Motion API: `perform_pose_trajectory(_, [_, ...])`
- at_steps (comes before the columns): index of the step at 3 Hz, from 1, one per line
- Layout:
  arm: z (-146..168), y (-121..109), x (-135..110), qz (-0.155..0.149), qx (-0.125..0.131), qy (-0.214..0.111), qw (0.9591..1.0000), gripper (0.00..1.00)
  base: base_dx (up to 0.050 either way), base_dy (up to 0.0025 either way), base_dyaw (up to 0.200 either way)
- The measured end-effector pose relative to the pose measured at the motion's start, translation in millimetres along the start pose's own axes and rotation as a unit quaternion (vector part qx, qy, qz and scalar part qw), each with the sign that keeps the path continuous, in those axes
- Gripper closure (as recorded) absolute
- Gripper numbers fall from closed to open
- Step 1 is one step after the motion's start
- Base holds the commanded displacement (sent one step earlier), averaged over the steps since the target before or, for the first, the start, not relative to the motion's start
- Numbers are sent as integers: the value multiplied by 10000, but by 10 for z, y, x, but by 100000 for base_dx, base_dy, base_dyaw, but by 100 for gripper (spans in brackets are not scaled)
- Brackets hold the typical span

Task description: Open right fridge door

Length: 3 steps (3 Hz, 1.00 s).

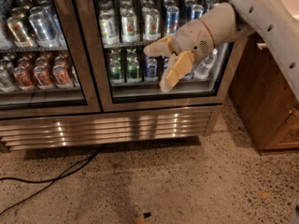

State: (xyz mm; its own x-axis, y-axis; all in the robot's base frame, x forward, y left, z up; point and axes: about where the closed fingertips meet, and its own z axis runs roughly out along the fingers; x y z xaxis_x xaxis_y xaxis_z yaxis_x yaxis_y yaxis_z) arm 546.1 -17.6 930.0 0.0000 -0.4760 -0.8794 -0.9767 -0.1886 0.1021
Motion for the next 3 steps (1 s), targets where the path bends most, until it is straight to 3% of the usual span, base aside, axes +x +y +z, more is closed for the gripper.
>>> perform_pose_trajectory(1, [211,-109,-50,-62,-304,-208,9993,0,0,0,0])
perform_pose_trajectory(3, [256,-149,-58,-68,-361,-318,9988,0,0,0,0])
